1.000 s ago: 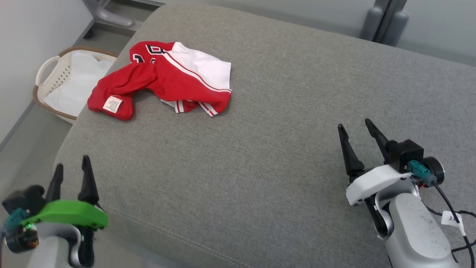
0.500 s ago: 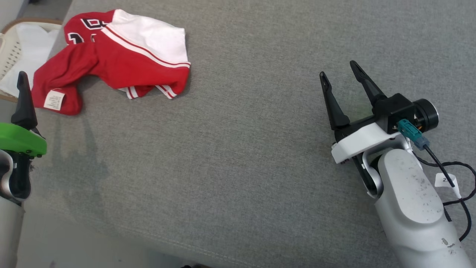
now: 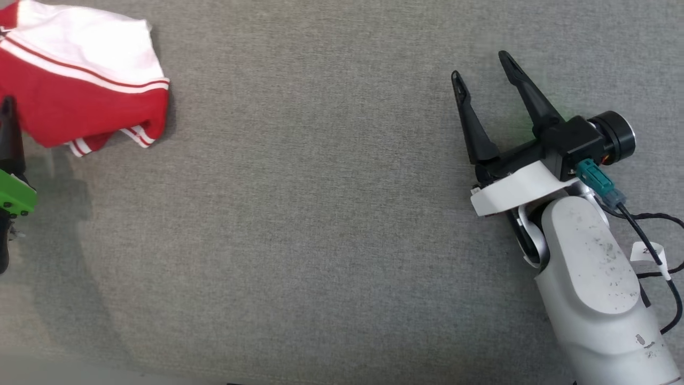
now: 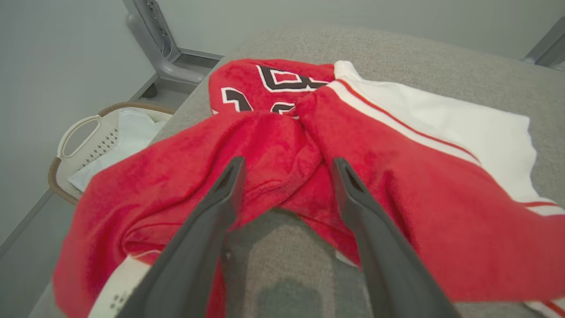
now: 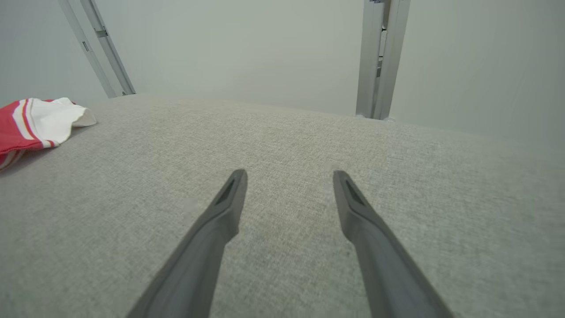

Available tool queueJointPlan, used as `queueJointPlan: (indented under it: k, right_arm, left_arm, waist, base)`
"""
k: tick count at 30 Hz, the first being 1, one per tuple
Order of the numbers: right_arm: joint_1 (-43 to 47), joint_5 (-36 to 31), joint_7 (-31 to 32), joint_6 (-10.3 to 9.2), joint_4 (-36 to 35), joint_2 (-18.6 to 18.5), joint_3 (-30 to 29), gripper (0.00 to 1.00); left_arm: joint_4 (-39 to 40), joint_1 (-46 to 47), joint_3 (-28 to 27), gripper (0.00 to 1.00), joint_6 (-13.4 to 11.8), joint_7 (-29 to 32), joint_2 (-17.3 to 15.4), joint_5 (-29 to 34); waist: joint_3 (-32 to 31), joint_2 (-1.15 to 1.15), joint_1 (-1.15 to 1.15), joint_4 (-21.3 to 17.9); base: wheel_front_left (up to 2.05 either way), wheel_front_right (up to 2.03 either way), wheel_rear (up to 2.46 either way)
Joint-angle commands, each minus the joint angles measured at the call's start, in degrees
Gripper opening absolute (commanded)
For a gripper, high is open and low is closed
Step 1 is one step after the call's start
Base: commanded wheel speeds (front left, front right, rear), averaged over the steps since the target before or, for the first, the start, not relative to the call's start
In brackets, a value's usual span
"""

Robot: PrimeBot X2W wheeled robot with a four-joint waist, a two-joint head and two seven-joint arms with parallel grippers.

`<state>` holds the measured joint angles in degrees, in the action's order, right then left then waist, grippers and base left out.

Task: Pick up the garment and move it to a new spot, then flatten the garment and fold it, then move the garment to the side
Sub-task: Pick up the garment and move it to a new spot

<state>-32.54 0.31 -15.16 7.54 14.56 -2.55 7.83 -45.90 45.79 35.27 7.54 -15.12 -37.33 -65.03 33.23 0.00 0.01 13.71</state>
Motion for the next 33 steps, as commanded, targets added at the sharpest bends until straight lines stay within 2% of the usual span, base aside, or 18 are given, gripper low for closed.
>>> queueJointPlan:
  k: [1, 7, 9, 12, 16, 21, 26, 33]
  right_arm:
    - [1.12, -0.80, 0.03, -0.11, 0.34, -0.66, -0.39, 1.00]
    - [1.75, -1.15, 0.09, -0.11, -0.37, -0.86, -1.02, 1.00]
    - [1.77, -1.19, 0.09, -0.11, -0.40, -0.88, -1.23, 1.00]
    - [1.86, -1.12, 0.09, -0.12, -0.35, -0.88, -1.75, 1.00]
    - [2.24, -0.18, 0.07, -0.11, -0.25, -0.69, -1.91, 1.00]
    - [3.35, 2.05, 0.02, -0.11, 0.44, -0.53, -1.73, 1.00]
    - [5.37, 4.46, 0.01, -0.11, 1.44, -0.50, -1.61, 1.00]
    - [8.22, 7.20, 0.00, -0.11, 2.22, -0.46, -1.27, 1.00]
  left_arm:
    - [-0.68, 1.31, 1.11, 1.00, -0.14, 0.32, -0.94, -1.43]
    - [-4.42, 2.02, 5.02, 1.00, -0.14, 3.76, -0.30, -7.99]
    - [-4.32, 2.13, 6.07, 0.00, -0.14, 3.38, -0.05, -9.07]
    - [-3.20, 2.98, 6.68, 0.00, -0.14, 1.82, -0.61, -10.38]
    - [-0.20, 5.38, 6.02, 0.00, -0.14, 0.17, -3.61, -10.85]
    - [6.19, 7.49, 0.79, 0.00, -0.14, -0.07, -5.42, -10.76]
    - [12.19, 8.46, -4.02, 0.00, -0.14, -0.07, -4.69, -8.56]
    - [21.43, 8.36, -6.17, 0.00, -0.14, -0.07, -0.01, -6.54]
  waist:
    - [2.79, 0.00, -0.01, -3.08]
    - [2.99, 0.00, -0.01, -4.27]
    - [2.76, 0.00, -0.01, -4.30]
    - [1.91, 0.00, -0.01, -4.04]
    - [-0.27, 0.00, -0.01, -3.86]
    - [-5.01, 0.00, -0.01, -4.07]
    - [-9.68, 0.00, -0.01, -5.38]
    - [-15.34, 0.00, -0.01, -8.33]
  base:
    - [0.00, 0.00, 0.00]
    - [0.00, 0.00, 0.00]
    - [0.00, 0.00, 0.00]
    - [0.00, 0.00, 0.00]
    - [0.00, 0.00, 0.00]
    - [0.00, 0.00, 0.00]
    - [0.00, 0.00, 0.00]
    - [0.00, 0.00, 0.00]
